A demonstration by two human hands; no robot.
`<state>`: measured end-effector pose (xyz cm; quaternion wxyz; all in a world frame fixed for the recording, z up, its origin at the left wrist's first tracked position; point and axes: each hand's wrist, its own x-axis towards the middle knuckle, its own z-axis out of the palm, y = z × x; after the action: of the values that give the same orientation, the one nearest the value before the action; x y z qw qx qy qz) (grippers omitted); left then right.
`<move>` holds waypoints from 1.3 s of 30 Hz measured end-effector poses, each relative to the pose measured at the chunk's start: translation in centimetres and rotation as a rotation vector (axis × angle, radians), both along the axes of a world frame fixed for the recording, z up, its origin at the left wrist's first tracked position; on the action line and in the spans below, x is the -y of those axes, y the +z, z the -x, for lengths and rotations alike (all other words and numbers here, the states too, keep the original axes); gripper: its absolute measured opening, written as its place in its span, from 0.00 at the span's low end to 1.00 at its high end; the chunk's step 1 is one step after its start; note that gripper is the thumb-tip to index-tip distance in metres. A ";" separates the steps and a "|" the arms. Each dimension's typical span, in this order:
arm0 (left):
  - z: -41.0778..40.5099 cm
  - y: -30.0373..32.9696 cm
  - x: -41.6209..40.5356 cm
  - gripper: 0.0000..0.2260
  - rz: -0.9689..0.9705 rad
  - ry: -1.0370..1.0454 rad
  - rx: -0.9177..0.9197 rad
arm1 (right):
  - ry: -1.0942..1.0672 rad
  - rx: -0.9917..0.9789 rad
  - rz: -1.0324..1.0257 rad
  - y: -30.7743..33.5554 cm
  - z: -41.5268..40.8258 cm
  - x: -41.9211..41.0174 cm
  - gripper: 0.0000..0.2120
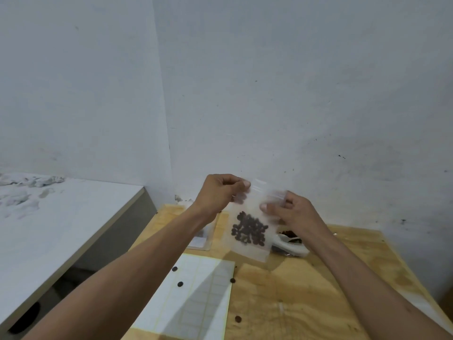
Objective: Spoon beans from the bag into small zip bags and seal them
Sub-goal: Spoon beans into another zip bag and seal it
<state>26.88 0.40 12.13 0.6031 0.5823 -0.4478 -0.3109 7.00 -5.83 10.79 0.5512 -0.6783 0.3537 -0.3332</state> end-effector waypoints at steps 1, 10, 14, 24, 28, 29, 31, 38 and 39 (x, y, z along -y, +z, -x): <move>0.2 -0.1 0.0 0.08 -0.003 -0.003 -0.014 | -0.028 0.021 0.016 0.3 -0.1 0.1 0.15; 0.3 -0.6 0.0 0.09 -0.011 -0.025 0.125 | -0.052 -0.055 0.144 1.3 -0.8 0.8 0.11; 0.1 -0.9 0.0 0.11 -0.003 -0.030 0.189 | -0.025 -0.122 0.168 1.5 -1.9 0.6 0.08; -2.3 -0.8 0.1 0.11 -0.037 0.053 0.162 | -0.011 -0.190 0.198 1.9 -4.2 0.7 0.11; -3.8 -0.5 0.1 0.12 -0.025 0.110 0.149 | -0.019 -0.106 0.107 2.0 -4.2 1.0 0.08; -3.9 -0.4 0.1 0.12 -0.020 0.118 0.148 | -0.040 -0.090 0.100 1.9 -4.3 1.1 0.10; -3.9 -0.3 0.2 0.11 -0.016 0.125 0.132 | -0.099 -0.106 0.127 1.8 -4.3 1.2 0.14; -4.0 -0.6 0.2 0.11 -0.030 0.215 0.005 | -0.035 -0.094 0.011 0.9 -4.3 1.0 0.18; -4.2 -0.6 0.1 0.11 -0.035 0.244 -0.045 | 0.037 -0.080 -0.058 0.6 -4.3 0.8 0.16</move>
<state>31.07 0.28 11.51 0.6361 0.6358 -0.3545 -0.2561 11.30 -6.61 11.40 0.5623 -0.6811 0.3724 -0.2852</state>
